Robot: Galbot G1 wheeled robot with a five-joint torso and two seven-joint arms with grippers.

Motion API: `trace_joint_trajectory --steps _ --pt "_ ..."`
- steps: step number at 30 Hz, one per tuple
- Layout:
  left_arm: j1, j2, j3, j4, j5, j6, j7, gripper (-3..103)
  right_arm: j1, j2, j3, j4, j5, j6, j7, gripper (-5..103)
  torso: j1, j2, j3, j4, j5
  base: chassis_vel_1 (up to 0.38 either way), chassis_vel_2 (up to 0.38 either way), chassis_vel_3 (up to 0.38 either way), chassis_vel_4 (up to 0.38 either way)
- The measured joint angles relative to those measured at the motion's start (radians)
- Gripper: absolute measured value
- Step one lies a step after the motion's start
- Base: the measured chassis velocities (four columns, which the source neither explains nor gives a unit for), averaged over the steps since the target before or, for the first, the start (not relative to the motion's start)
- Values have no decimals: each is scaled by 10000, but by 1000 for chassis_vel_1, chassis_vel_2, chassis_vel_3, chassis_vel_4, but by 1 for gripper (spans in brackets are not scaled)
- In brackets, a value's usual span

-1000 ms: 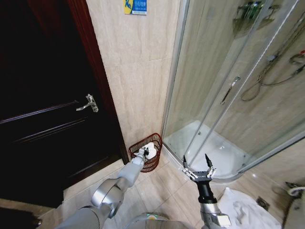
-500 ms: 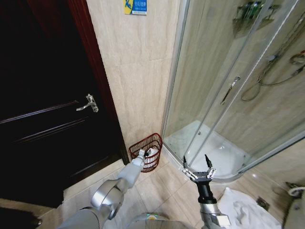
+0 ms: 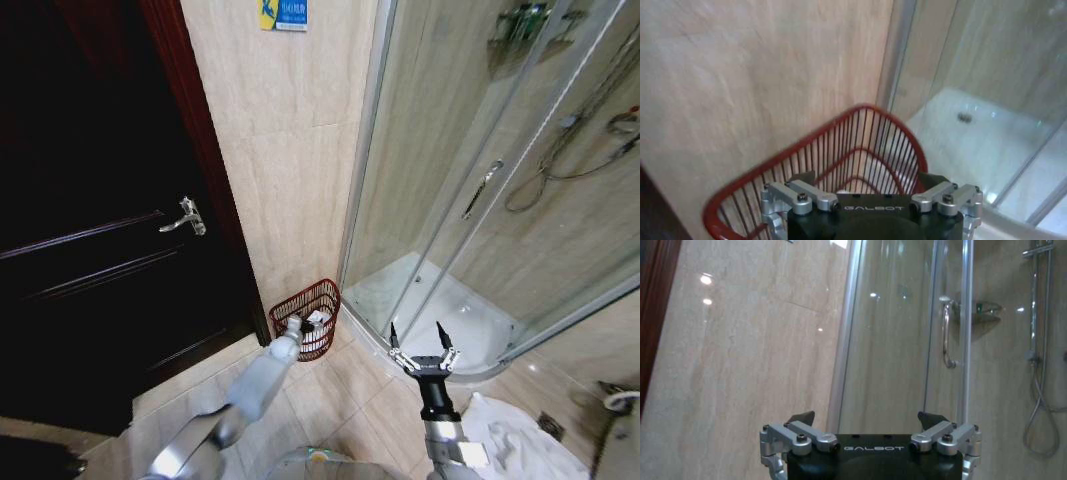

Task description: Discard the used towel into the hamper.

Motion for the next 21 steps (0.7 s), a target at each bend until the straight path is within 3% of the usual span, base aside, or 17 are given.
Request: trace_joint_trajectory --steps 1,6,8,11,21 --pt "0 0 0 0 0 0 0 100 0 0 0 0 0 0 0 100 0 0 0 0 0 0 0 0 0" --pt "1505 783 -982 -2639 -257 441 -66 100 133 -5 -67 317 -96 -446 525 100 -1 1 -1 -3 7 0 0 0 0" --pt "1754 893 -1185 -3024 -329 566 -68 100 147 -10 -77 376 -96 -554 628 100 -1 0 -1 -2 10 0 0 0 0" --pt "2799 1180 -2148 -4538 -563 829 -43 100 178 -51 -39 561 -38 -753 886 100 -1 0 -1 -1 8 0 0 0 0" --pt "4575 1089 -3984 -6725 -462 1087 109 100 279 -250 10 713 274 -830 924 100 -1 1 -1 -2 7 0 0 0 0"
